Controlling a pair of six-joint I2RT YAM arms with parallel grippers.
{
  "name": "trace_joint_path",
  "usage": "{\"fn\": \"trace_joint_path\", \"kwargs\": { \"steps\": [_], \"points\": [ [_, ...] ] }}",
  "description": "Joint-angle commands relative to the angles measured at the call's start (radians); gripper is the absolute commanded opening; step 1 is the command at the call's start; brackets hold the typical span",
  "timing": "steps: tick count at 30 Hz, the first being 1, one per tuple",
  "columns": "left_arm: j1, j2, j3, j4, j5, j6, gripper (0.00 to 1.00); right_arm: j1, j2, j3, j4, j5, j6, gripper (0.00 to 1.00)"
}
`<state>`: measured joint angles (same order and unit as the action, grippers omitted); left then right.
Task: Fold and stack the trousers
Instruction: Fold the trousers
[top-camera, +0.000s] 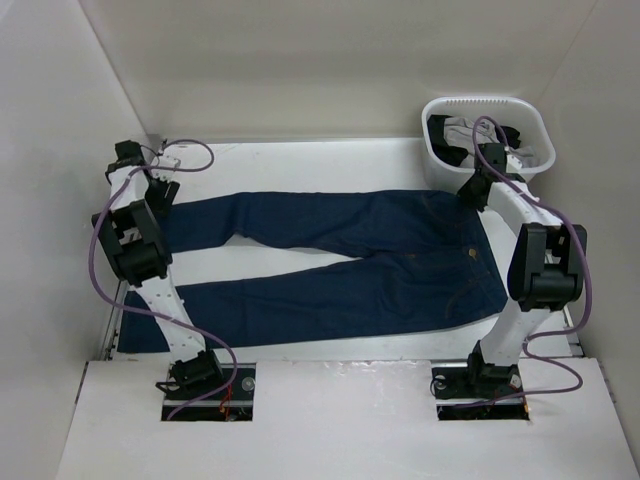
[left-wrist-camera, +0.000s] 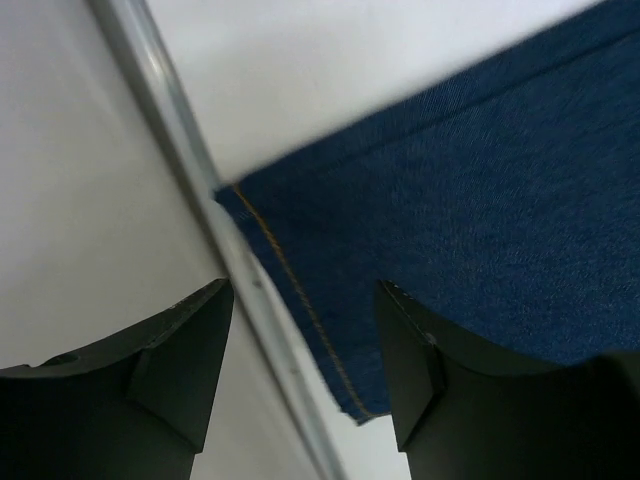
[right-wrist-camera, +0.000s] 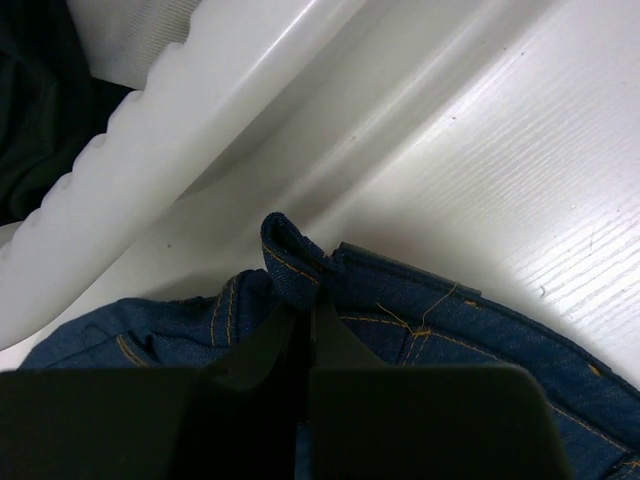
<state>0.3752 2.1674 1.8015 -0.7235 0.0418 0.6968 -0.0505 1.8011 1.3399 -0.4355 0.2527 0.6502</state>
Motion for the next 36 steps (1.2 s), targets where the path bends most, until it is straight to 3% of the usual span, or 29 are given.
{"fn": "trace_joint_path", "kwargs": {
  "steps": [1, 17, 23, 29, 36],
  "points": [
    [0.021, 0.009, 0.044, -0.074, 0.05, -0.143, 0.57, 0.001, -0.037, 0.005, 0.032, 0.026, -0.024, 0.0],
    [0.072, 0.137, 0.188, -0.01, 0.187, -0.417, 0.58, -0.024, -0.069, 0.01, -0.019, 0.063, -0.089, 0.0],
    [0.08, 0.126, 0.19, 0.07, 0.179, -0.539, 0.57, -0.062, -0.089, 0.013, -0.034, 0.071, -0.11, 0.0],
    [0.086, 0.109, 0.15, 0.139, 0.044, -0.557, 0.57, -0.055, -0.089, 0.013, -0.037, 0.086, -0.135, 0.0],
    [0.072, 0.111, 0.133, 0.16, 0.197, -0.554, 0.59, -0.044, -0.069, 0.013, -0.037, 0.095, -0.146, 0.0]
  ]
}}
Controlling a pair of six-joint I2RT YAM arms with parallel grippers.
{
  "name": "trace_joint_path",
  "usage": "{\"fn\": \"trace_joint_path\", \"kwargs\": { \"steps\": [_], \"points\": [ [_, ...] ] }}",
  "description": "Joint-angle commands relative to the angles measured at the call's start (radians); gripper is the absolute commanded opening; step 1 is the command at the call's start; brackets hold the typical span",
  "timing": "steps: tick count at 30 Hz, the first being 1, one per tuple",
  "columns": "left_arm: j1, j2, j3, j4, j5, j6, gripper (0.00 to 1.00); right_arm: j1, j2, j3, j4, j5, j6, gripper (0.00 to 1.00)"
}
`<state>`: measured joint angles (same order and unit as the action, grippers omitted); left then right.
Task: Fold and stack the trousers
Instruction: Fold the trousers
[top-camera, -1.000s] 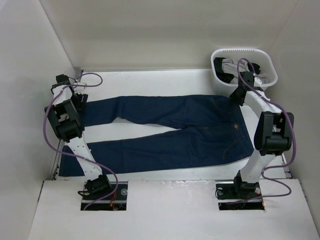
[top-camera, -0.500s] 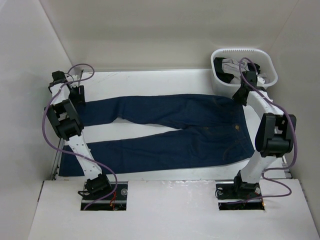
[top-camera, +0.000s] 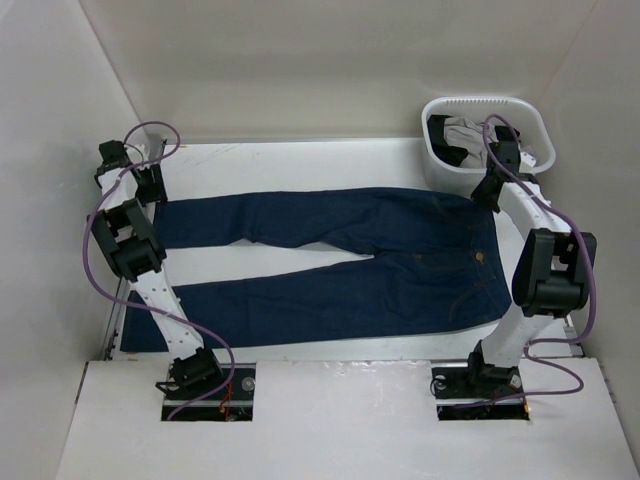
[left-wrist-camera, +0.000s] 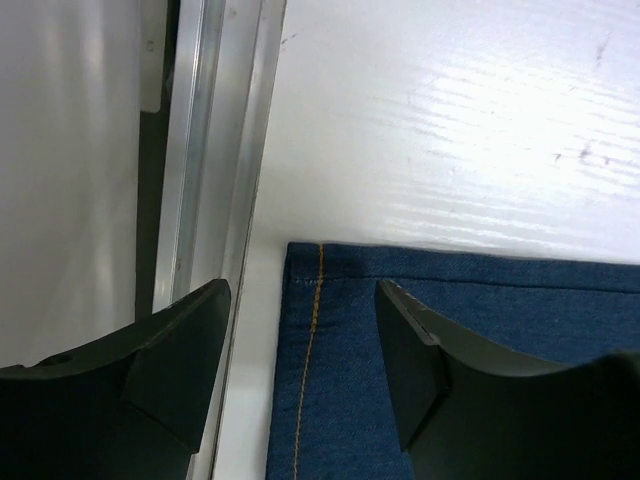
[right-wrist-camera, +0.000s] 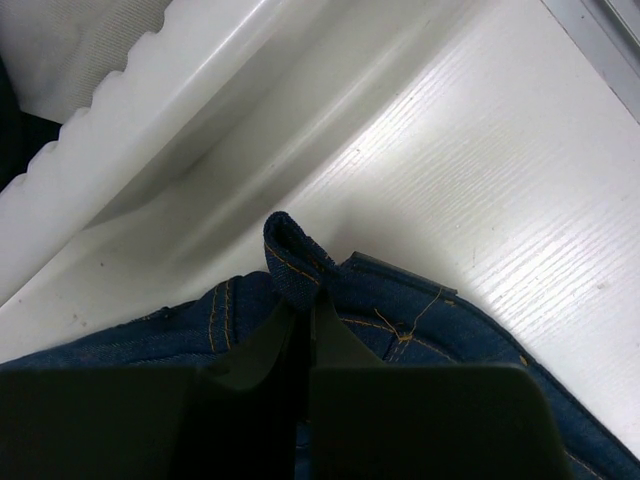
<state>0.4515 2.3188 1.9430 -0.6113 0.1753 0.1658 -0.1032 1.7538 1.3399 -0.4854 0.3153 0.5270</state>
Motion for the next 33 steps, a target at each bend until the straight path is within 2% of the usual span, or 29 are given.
{"fn": "trace_joint_path", "kwargs": {
  "steps": [1, 6, 9, 10, 11, 13, 14, 18, 21, 27, 33],
  "points": [
    [-0.012, -0.021, 0.006, 0.044, 0.049, -0.026, 0.59, 0.01, -0.022, 0.015, 0.013, 0.033, -0.022, 0.0],
    [-0.018, 0.056, 0.063, -0.056, 0.0, -0.023, 0.53, 0.012, -0.028, 0.024, 0.013, 0.034, -0.021, 0.0],
    [-0.024, 0.06, 0.045, -0.099, 0.004, -0.006, 0.45, 0.007, -0.033, 0.022, 0.013, 0.036, -0.016, 0.0],
    [-0.026, 0.06, 0.034, -0.103, 0.013, 0.003, 0.35, 0.007, -0.033, 0.021, 0.013, 0.036, -0.016, 0.0],
    [-0.03, 0.06, 0.027, -0.105, 0.019, 0.009, 0.19, 0.007, -0.034, 0.021, 0.013, 0.036, -0.015, 0.0],
    [-0.036, 0.059, 0.011, -0.091, 0.009, 0.011, 0.03, 0.01, -0.03, 0.021, 0.013, 0.036, -0.012, 0.0],
    [-0.043, 0.059, 0.007, -0.085, 0.015, 0.012, 0.0, 0.012, -0.028, 0.021, 0.013, 0.036, -0.006, 0.0],
    [-0.073, 0.007, -0.027, -0.021, 0.012, 0.057, 0.0, 0.012, -0.027, 0.025, 0.022, 0.016, 0.033, 0.0],
    [-0.078, -0.035, 0.002, 0.047, -0.011, 0.08, 0.0, 0.006, -0.025, 0.06, 0.042, 0.001, 0.033, 0.0],
    [-0.076, -0.049, 0.274, 0.126, -0.105, 0.181, 0.0, -0.028, -0.036, 0.185, 0.142, -0.039, 0.027, 0.0],
    [-0.084, -0.025, 0.485, 0.146, -0.135, 0.258, 0.0, -0.112, -0.12, 0.096, 0.266, -0.114, 0.113, 0.0]
  ]
}}
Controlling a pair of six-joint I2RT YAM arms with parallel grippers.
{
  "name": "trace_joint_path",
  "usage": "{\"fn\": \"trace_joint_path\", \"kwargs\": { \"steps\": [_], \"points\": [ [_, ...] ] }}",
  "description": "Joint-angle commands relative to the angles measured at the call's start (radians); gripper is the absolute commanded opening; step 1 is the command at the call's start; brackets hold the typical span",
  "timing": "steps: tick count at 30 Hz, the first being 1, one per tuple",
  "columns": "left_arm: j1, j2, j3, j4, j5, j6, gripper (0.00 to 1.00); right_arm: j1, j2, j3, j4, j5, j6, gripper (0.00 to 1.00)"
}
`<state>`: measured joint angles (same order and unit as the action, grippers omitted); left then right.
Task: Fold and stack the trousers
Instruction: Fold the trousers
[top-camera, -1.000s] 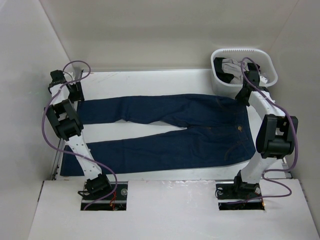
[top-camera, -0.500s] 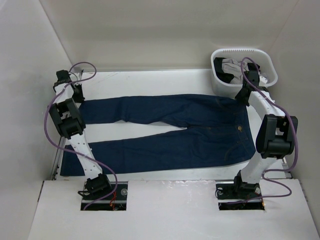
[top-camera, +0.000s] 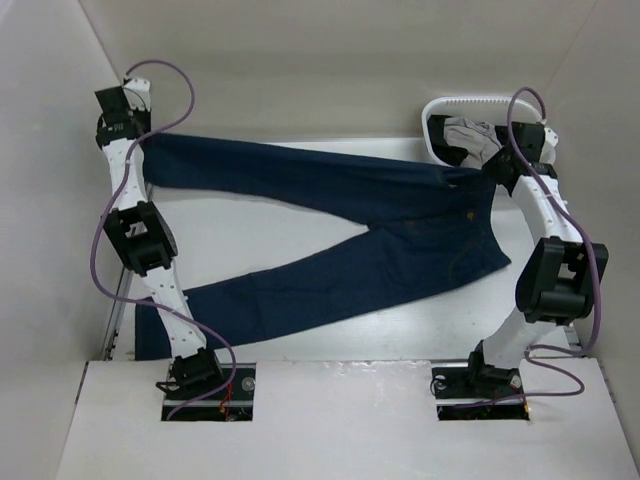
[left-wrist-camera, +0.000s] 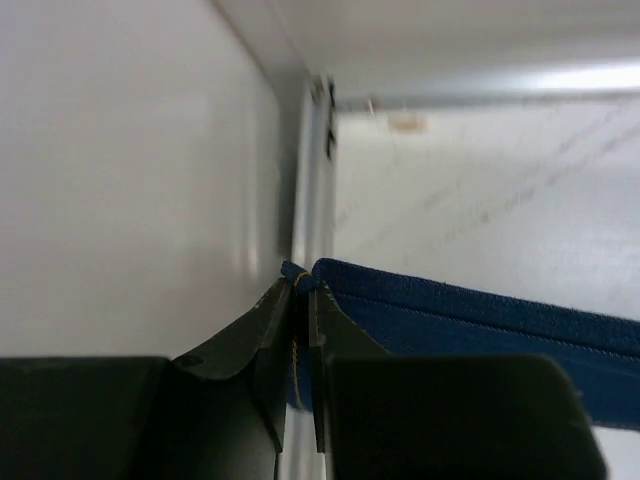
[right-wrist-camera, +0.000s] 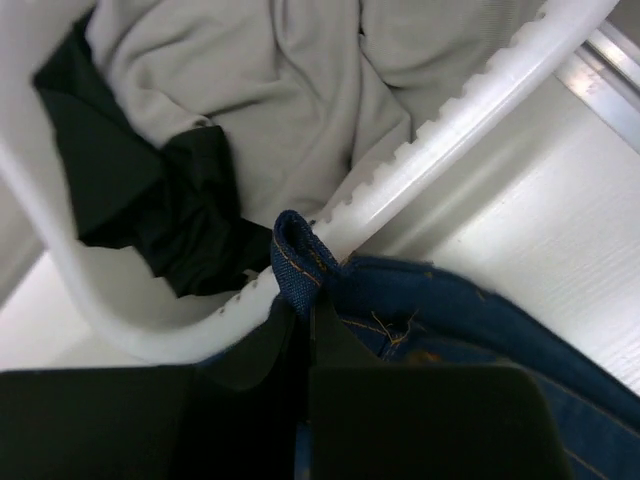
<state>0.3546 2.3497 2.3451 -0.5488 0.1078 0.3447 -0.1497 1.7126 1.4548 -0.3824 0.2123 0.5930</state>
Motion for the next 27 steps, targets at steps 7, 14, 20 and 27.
{"fn": "trace_joint_path", "kwargs": {
  "steps": [7, 14, 20, 27],
  "points": [
    [-0.012, -0.333, -0.345, 0.196, -0.013, 0.135, 0.0, -0.101, -0.163, -0.207, 0.223, -0.082, 0.082, 0.0],
    [0.102, -0.841, -1.048, 0.222, -0.003, 0.327, 0.0, -0.162, -0.31, -0.416, 0.221, -0.131, 0.085, 0.0],
    [0.197, -1.252, -1.42, 0.09, -0.013, 0.462, 0.0, -0.184, -0.416, -0.574, 0.217, -0.128, 0.131, 0.02],
    [0.251, -1.565, -1.627, -0.12, -0.026, 0.559, 0.0, -0.285, -0.565, -0.78, 0.195, -0.119, 0.244, 0.07]
  ]
}}
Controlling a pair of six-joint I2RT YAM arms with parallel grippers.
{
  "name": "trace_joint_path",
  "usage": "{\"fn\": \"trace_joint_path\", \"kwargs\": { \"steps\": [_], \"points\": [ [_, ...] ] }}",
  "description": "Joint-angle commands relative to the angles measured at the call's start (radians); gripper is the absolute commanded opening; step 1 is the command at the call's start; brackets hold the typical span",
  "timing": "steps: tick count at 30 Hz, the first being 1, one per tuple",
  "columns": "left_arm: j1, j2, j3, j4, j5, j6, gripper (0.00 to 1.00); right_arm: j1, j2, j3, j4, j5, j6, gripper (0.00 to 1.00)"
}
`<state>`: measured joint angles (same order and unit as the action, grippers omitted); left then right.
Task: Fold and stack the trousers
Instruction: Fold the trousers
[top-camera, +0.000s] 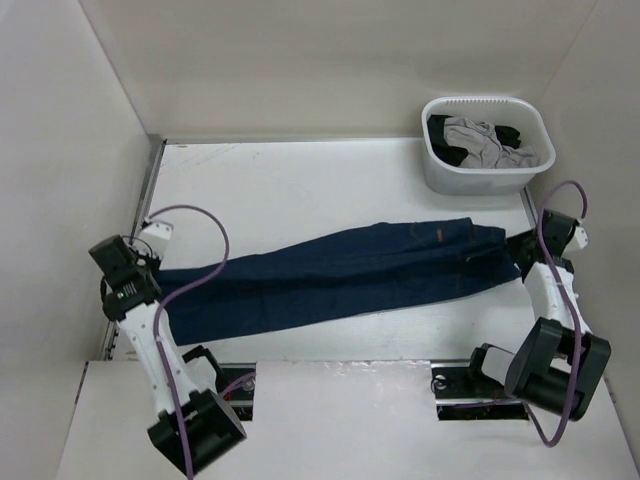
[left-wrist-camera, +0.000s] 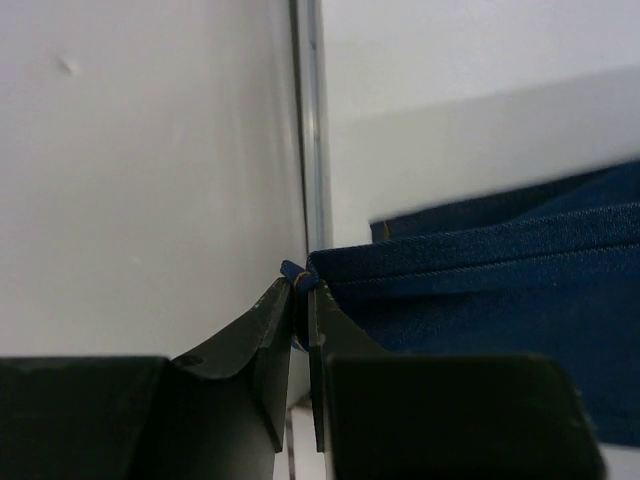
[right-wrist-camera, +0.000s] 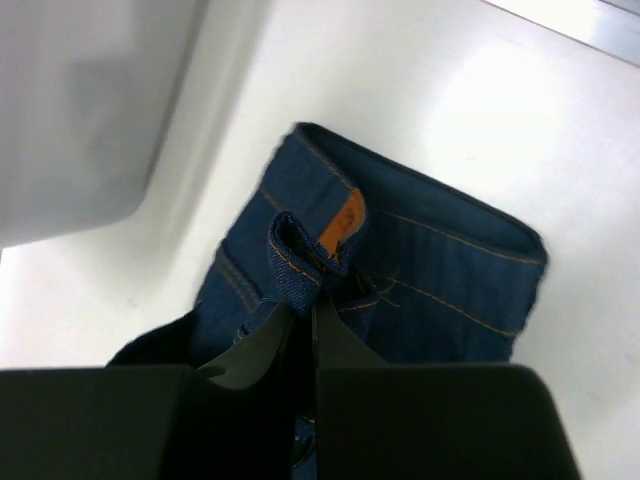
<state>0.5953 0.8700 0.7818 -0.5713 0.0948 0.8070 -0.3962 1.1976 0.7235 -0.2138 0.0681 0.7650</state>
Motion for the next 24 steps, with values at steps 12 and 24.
{"fn": "trace_joint_path", "kwargs": {
  "steps": [12, 24],
  "points": [
    [-0.019, -0.322, -0.197, -0.328, -0.072, 0.247, 0.02, -0.047, -0.24, -0.159, -0.18, 0.2, 0.172, 0.86],
    [-0.025, -0.341, -0.202, -0.263, -0.136, 0.32, 0.02, 0.006, -0.115, -0.145, -0.202, 0.153, 0.247, 0.83]
  ]
}}
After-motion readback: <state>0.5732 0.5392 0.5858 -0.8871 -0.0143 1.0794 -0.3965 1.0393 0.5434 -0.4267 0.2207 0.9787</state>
